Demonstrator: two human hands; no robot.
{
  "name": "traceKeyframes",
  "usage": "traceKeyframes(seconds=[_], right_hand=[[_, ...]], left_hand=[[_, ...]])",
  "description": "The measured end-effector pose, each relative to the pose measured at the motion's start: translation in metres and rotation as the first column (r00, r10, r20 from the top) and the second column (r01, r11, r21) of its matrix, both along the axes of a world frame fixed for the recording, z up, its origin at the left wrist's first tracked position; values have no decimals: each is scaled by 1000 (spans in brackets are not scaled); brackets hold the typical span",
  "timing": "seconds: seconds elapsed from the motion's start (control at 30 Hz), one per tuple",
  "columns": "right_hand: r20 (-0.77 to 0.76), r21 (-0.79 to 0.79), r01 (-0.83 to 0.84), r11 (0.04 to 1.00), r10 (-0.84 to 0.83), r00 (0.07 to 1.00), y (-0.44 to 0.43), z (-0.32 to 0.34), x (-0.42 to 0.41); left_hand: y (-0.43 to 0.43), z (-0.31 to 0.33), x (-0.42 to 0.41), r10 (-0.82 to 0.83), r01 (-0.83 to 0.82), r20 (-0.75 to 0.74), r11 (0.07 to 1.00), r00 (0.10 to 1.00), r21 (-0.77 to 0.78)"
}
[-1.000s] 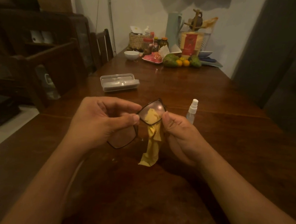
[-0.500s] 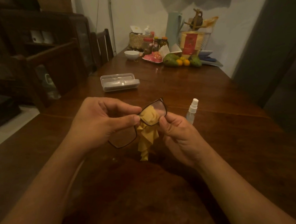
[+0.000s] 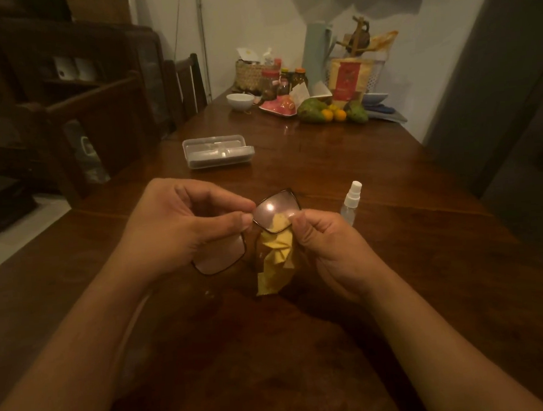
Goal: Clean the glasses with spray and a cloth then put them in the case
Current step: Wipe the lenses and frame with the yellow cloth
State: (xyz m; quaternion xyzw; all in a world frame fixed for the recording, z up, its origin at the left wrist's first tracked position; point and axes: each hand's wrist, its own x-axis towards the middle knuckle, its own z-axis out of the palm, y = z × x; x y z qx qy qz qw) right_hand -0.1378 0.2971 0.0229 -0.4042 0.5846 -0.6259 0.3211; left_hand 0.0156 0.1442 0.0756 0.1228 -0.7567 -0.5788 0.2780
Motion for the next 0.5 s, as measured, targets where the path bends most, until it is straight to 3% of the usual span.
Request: traceKeyframes(seconds=[0.5], right_hand=[[319, -175, -40, 984, 95, 943, -4, 5, 2]], left_hand=[[-1, -3, -4, -78, 78, 19, 996, 997, -31]])
